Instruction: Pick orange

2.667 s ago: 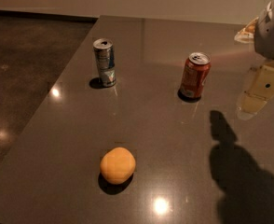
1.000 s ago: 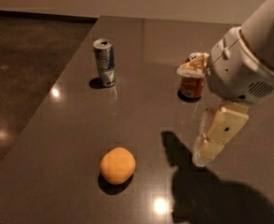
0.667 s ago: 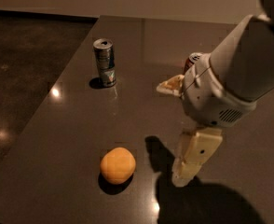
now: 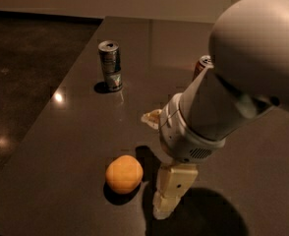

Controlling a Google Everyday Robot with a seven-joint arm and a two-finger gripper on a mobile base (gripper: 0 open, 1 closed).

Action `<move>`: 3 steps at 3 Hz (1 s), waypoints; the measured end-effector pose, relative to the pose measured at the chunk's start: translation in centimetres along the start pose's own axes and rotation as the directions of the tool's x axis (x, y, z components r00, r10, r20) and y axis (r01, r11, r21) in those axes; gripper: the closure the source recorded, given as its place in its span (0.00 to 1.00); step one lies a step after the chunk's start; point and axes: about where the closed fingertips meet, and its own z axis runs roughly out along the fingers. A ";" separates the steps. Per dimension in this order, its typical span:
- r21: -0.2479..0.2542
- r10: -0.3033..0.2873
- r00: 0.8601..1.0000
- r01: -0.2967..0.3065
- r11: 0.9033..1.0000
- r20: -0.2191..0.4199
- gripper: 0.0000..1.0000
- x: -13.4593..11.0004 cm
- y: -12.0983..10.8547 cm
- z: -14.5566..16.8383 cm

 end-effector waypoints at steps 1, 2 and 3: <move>-0.030 -0.014 1.000 0.014 0.999 0.008 0.00 -0.9 0.8 2.4; -0.054 -0.022 1.000 0.023 0.998 0.014 0.00 -1.8 1.2 4.0; -0.089 -0.021 1.000 0.023 0.996 0.015 0.25 -2.7 0.9 5.1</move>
Offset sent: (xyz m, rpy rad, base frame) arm -0.0134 0.0482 -0.0439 0.0093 0.0630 0.0621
